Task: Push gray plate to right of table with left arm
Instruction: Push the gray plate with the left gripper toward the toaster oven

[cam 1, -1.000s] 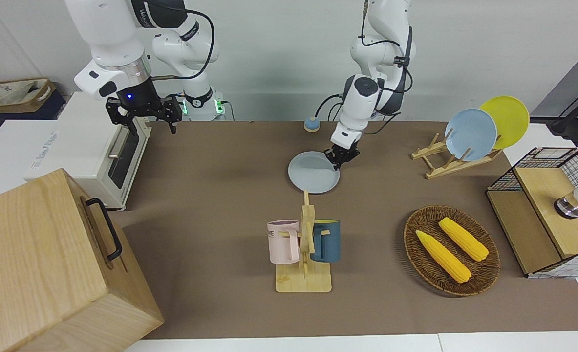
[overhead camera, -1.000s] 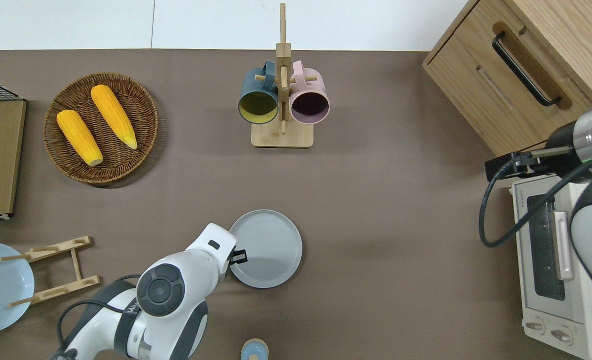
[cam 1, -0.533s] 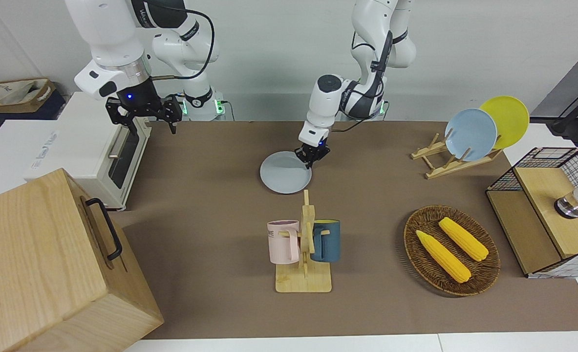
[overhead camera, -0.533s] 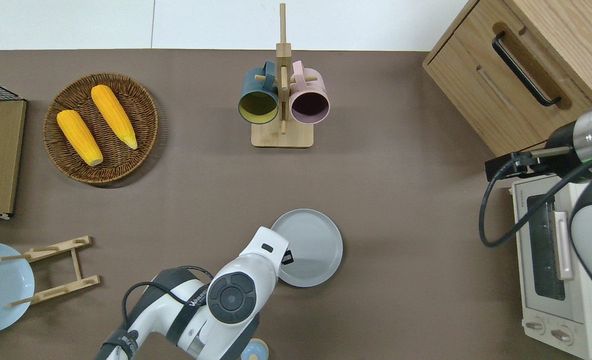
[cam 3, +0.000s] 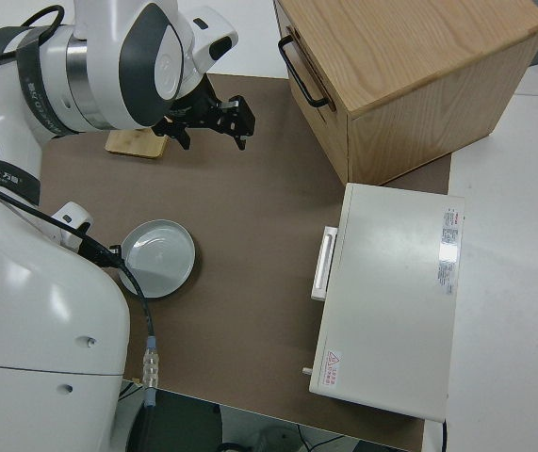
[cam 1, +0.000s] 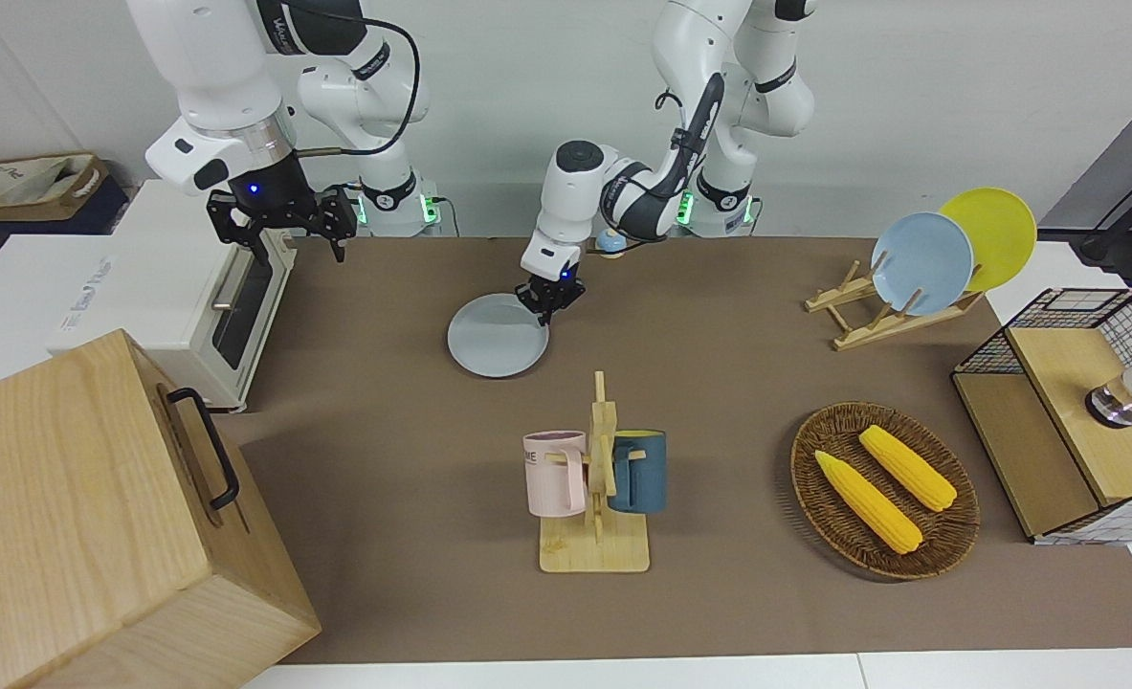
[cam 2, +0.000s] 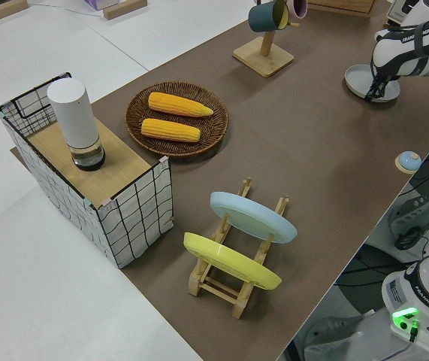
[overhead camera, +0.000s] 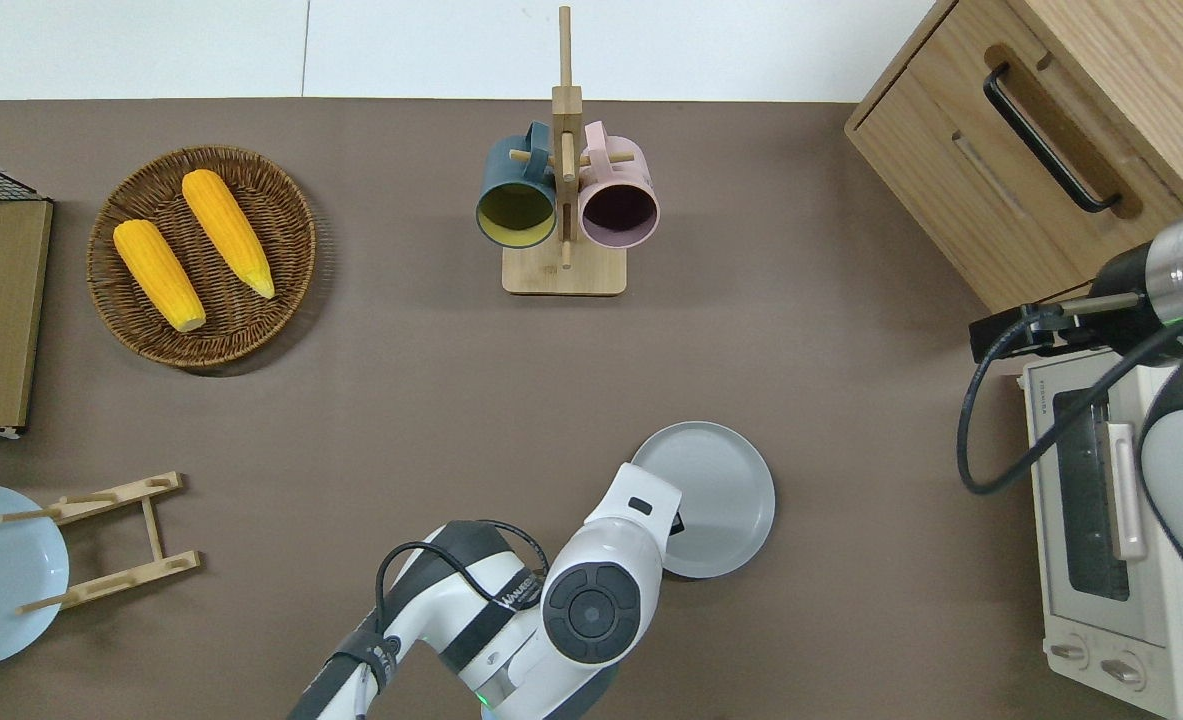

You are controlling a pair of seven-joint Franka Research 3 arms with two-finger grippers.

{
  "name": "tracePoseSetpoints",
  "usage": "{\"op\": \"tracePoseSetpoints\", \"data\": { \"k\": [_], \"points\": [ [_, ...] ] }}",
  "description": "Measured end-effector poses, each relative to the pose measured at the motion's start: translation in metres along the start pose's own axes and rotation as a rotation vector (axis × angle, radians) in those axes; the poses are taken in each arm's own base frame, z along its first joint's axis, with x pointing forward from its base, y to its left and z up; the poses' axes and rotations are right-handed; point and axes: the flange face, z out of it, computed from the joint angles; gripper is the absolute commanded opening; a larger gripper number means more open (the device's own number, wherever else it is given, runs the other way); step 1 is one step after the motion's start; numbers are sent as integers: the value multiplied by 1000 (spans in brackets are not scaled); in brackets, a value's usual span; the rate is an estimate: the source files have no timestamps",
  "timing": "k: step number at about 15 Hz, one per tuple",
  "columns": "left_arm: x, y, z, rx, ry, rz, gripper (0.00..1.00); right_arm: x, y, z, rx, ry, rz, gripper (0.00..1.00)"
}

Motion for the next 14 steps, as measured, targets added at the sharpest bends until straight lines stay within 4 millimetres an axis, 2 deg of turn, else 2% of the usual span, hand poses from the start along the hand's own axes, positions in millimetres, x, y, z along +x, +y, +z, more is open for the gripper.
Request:
{"op": "tracePoseSetpoints", "data": {
  "k": [3,8,12,14],
  "points": [
    [-6,15,4,-9,-3,-8,0,0,0,0,0,0,0,983],
    [-33,56,16,-32,-11,-33,0,0,0,0,0,0,0,983],
    [-34,81,22,-51,10,-33,0,0,0,0,0,0,0,983],
    [-33,84,22,-54,11,-32,145,0,0,0,0,0,0,983]
  ]
}}
